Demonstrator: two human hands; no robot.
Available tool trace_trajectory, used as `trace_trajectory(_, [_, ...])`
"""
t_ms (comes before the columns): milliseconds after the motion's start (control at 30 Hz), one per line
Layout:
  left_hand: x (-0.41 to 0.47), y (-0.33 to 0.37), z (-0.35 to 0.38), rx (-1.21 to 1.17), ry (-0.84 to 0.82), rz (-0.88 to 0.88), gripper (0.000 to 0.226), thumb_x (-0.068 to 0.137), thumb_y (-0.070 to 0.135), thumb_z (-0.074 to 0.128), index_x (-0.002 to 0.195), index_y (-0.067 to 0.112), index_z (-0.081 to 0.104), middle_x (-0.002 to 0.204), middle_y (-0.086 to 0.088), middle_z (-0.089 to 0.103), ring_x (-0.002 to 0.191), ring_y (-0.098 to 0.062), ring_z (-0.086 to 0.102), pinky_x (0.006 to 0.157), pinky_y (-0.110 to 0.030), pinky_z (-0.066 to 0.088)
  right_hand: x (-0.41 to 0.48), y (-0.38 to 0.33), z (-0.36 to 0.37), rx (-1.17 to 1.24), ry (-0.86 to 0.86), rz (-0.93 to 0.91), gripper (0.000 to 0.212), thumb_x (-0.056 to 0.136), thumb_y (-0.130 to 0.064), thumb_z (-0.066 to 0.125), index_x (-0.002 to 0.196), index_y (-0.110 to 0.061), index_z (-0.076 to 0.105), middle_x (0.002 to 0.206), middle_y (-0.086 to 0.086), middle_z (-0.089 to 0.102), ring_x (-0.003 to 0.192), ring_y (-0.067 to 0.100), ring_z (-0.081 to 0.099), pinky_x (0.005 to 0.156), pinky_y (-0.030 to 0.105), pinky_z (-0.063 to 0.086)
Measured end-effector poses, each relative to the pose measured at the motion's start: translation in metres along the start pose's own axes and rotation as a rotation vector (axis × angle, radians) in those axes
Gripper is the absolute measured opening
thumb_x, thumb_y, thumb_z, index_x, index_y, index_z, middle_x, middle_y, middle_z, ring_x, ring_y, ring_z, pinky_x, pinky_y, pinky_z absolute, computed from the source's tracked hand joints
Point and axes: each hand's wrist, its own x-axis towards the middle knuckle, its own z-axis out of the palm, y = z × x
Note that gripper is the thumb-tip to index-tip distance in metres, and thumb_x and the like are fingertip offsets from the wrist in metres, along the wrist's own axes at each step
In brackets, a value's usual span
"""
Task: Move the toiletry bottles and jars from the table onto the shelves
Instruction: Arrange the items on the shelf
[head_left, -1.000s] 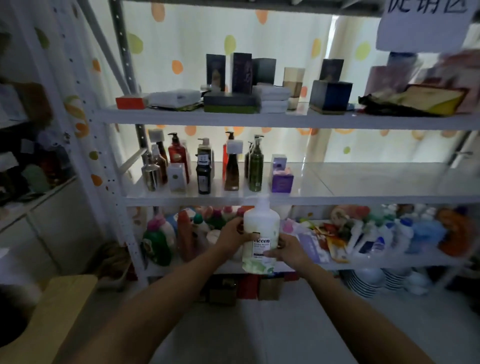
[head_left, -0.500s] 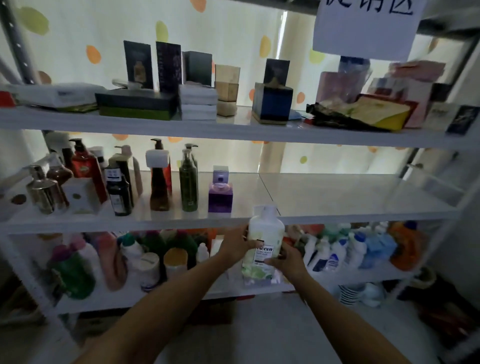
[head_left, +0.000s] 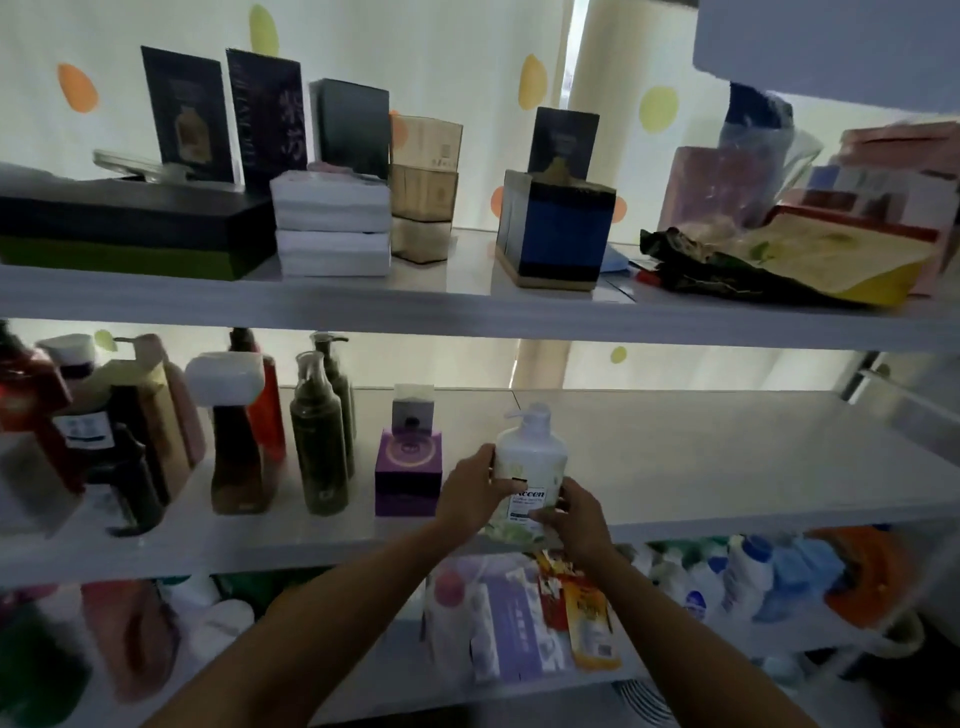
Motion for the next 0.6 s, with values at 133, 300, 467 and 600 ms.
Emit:
trace_trajectory(133, [0.043,-0.017,-0.004,0.011,0.018,0.015,0.039,0.078,0.023,0.075,0.107,0.007,0.054,0.103,-0.009,0.067,0.089,-0.023,0.065,0.075,-0.039,0.057,0.043,0.001,0.015,0.032,0.018,0.000,0.042,0.076,0.003,0.069,0.116,0.001,0.055,0.101,0.006,0.062,0.092,0.023,0.061,0.062,0.006,0.048])
trace_trajectory(300, [0.060,-0.041,0.003,0.000,0.069,-0.015,0.035,0.083,0.020,0.070,0.111,0.009,0.053,0.108,-0.005,0.064,0.094,-0.017,0.063,0.072,-0.019,0.052,0.076,0.014,0.034,0.016,-0.036,0.020,0.040,0.080,-0.002,0.068,0.118,0.001,0.054,0.105,0.008,0.061,0.092,0.018,0.058,0.061,0.004,0.047])
trace_trajectory(467, [0.066,-0.050,0.014,0.045,0.105,-0.022,0.043,0.084,0.026,0.069,0.120,0.011,0.049,0.112,-0.003,0.062,0.100,-0.016,0.062,0.083,-0.033,0.056,0.082,0.030,0.038,0.101,-0.065,0.005,0.041,0.086,-0.006,0.064,0.124,-0.004,0.049,0.108,0.003,0.059,0.097,0.016,0.058,0.068,0.003,0.047])
trace_trajectory(600, [0.065,-0.053,0.016,0.085,0.122,-0.030,0.036,0.089,0.023,0.063,0.121,0.013,0.048,0.114,-0.004,0.062,0.101,-0.016,0.062,0.085,-0.035,0.056,0.083,0.038,0.039,0.099,-0.076,-0.014,0.038,0.085,-0.007,0.065,0.120,-0.003,0.051,0.105,0.001,0.059,0.099,0.018,0.059,0.069,0.002,0.047])
